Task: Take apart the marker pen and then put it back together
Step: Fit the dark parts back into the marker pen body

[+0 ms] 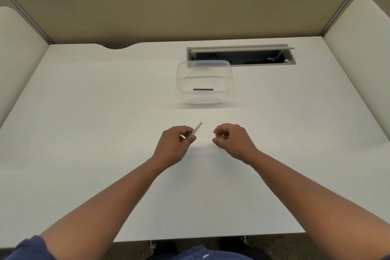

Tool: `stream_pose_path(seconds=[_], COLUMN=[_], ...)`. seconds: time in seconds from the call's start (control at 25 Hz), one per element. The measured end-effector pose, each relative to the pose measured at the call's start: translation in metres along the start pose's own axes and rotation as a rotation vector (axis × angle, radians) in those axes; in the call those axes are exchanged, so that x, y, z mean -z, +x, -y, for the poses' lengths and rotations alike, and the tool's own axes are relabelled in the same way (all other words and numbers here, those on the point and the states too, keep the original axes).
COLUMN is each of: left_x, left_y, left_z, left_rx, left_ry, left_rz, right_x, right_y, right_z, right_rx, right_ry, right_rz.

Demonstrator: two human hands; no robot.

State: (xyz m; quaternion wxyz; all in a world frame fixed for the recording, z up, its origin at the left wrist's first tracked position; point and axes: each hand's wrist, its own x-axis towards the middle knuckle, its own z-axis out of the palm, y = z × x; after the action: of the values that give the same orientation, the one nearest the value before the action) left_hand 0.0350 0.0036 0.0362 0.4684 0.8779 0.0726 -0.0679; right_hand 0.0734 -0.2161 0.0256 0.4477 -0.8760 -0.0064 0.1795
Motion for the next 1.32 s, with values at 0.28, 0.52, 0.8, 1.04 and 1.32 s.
stream_pose_path(seconds=[0.28, 0.52, 0.8, 1.04, 1.32], left_x=[-0.002, -0.004, -0.003, -0.004, -0.005], left_y=[-0.006, -0.007, -0.006, -0.006, -0.006], left_z=[-0.001, 0.001, 0.005, 0.007, 0.009], left_rx=[0.102, 0.12, 0.117, 0.119, 0.106], left_ry=[-0.169, -0.222, -0.227, -0.234, -0.23], left_rz=[0.033, 0.032, 0.033, 0.037, 0.036], right_x=[-0.01, -0.018, -0.019, -0.018, -0.015], right_y=[0.003, 0.009, 0.011, 0.009, 0.005], right_z=[-0.023, -0.018, -0.018, -0.012, -0.006], right_rx=[-0.095, -0.159, -0.193, -0.262, -0.172], right_ry=[-0.369, -0.478, -0.502, -0.437, -0.154], right_rz=[-0.097, -0.1, -0.047, 0.003, -0.029])
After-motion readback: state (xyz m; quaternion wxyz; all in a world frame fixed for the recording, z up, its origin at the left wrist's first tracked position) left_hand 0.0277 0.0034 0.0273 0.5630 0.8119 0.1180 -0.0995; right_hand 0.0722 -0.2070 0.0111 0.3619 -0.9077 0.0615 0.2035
